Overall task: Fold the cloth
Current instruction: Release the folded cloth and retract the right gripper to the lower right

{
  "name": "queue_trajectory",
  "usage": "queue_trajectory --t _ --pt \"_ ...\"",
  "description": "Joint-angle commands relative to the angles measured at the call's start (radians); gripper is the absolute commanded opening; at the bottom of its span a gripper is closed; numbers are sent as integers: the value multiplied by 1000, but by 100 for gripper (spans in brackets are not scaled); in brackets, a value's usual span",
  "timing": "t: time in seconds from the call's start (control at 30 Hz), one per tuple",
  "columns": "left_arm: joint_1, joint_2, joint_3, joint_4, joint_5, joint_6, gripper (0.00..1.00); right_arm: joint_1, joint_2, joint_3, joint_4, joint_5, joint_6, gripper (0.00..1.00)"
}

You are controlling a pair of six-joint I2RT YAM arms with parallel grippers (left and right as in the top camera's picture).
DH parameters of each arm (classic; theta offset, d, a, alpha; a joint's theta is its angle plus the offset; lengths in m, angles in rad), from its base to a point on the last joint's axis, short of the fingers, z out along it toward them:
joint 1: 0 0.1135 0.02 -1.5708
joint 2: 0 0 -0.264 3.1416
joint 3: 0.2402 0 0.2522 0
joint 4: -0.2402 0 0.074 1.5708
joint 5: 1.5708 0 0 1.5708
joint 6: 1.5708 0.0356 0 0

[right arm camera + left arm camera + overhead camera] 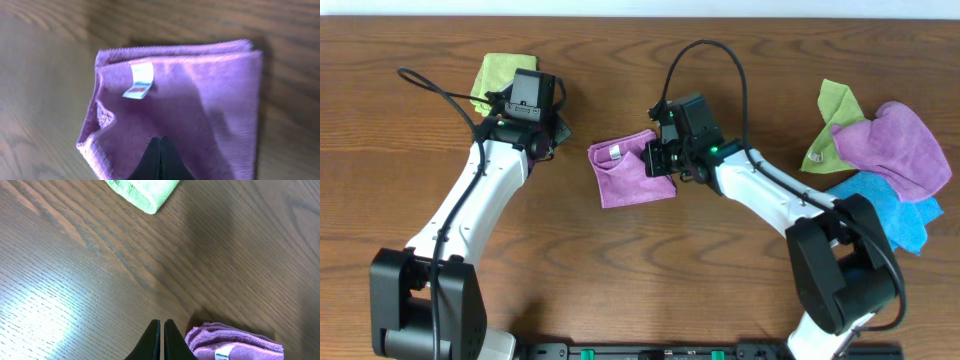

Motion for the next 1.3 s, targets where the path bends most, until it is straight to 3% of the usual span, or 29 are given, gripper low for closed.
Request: queue_trajectory --t 0.0,0.43,0.93,1.07,1.1,1.17,1.2,1.27 --pt "4 -24 23 3 -18 13 6 35 13 5 -24 -48 -43 2" --pt "15 -24 23 4 -21 6 6 179 13 5 -178 -70 -46 2" --pt "56 -71 23 4 27 7 6 149 -50 17 -69 -36 -98 3" --pt "56 -103 23 0 47 7 14 98 -112 24 -64 -37 -115 36" --pt "56 -109 23 -1 58 6 15 88 -128 24 -66 -37 -117 49" --pt "56 -123 23 -3 79 7 21 64 -167 24 -71 -37 -117 87" --pt "56 -129 23 -6 90 6 24 52 -192 24 -78 -37 -117 99" --pt "56 -141 23 -17 107 6 41 28 -243 24 -105 -37 -118 99"
